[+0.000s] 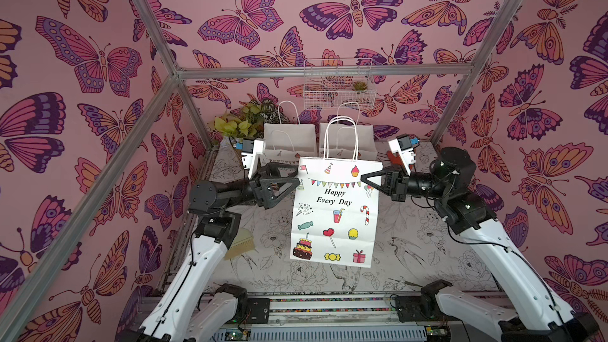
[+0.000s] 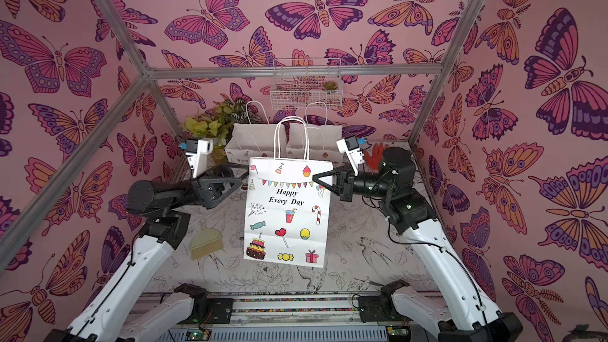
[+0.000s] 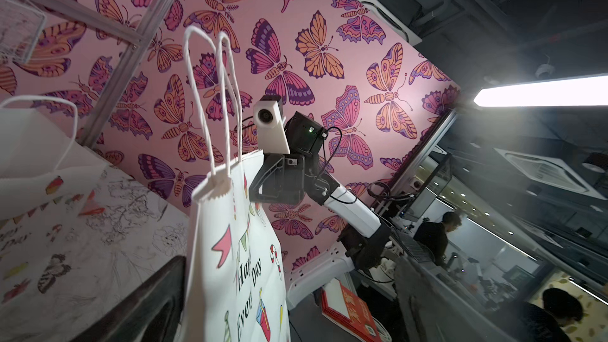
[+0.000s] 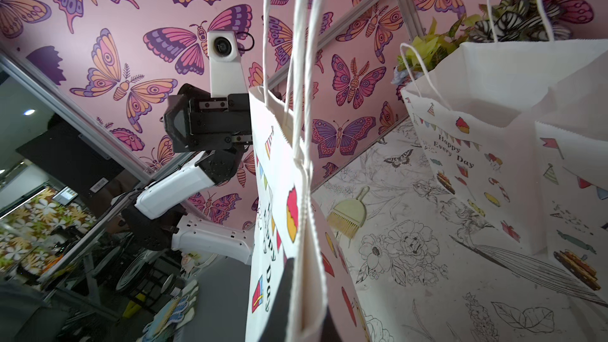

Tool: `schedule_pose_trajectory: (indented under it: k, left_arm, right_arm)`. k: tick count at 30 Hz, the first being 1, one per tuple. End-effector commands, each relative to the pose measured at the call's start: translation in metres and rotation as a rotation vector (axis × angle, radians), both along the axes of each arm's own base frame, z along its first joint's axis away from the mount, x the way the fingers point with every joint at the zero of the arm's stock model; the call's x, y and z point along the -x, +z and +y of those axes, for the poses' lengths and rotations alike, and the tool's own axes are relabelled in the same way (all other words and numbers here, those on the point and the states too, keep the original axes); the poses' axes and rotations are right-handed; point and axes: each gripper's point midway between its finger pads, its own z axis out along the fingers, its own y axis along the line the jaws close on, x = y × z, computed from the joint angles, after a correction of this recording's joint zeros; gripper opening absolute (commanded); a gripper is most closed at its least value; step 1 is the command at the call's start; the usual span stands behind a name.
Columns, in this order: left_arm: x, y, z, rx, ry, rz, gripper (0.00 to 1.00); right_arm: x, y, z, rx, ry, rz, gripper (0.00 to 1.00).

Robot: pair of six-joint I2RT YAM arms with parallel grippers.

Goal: Put away the paper bag
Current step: Press the paper bag.

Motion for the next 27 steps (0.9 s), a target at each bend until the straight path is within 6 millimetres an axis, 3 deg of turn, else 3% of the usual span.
schedule_pose_trajectory:
  k: [1,6,15,23,27]
  left_arm:
    - [-0.025,-0.017,0.005,-0.021,0.164,-0.022,1.00]
    - [-0.014,-0.024,0.015,0.000,0.236,-0.050,1.00]
    - [0.017,-0.072,0.017,-0.137,0.209,0.006,1.00]
    - [0.027,-0.081,0.013,-0.186,0.157,-0.002,1.00]
    - [0.033,-0.077,0.011,-0.180,0.139,-0.019,1.00]
  right_arm:
    - [0.021,0.017,-0.001,-0.030,0.175,-0.030,0.00]
    - [0.011,0.031,-0.003,-0.044,0.261,-0.013,0.00]
    - [0.005,0.039,0.003,-0.045,0.396,-0.016,0.00]
    - [0.001,0.052,0.011,-0.045,0.408,0.008,0.00]
    - [-0.002,0.052,0.021,-0.046,0.402,0.034,0.00]
